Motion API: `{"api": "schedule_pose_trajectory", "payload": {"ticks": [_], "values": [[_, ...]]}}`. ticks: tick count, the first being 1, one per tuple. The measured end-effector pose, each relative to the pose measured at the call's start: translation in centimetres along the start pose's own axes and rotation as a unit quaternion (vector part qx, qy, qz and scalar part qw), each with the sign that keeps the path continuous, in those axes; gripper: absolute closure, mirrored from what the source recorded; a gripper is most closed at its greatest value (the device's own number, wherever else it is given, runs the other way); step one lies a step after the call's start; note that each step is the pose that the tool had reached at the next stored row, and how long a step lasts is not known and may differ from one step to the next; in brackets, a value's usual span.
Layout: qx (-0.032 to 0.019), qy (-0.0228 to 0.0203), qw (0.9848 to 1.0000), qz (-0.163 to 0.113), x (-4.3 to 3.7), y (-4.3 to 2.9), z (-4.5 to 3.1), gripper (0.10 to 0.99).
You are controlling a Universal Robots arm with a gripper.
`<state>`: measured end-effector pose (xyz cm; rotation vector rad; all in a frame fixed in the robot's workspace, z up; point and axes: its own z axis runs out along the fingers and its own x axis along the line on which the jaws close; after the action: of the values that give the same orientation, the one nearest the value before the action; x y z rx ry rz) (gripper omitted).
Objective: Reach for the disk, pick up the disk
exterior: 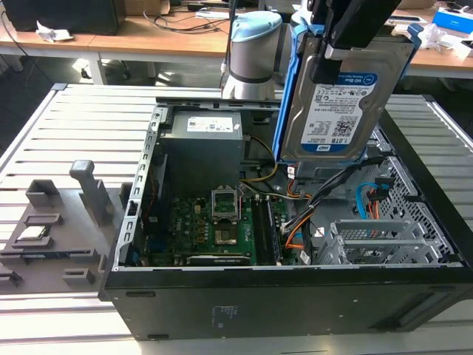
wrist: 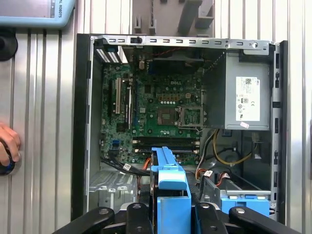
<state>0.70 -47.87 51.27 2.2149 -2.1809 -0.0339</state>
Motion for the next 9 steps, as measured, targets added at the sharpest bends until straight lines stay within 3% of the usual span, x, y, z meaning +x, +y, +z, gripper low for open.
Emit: {"api": "schedule_pose_trajectory", "payload": {"ticks": [9], "values": [[0.0000, 0.0000, 1.0000, 0.000, 1.35, 0.02, 0.01, 0.718]]}}
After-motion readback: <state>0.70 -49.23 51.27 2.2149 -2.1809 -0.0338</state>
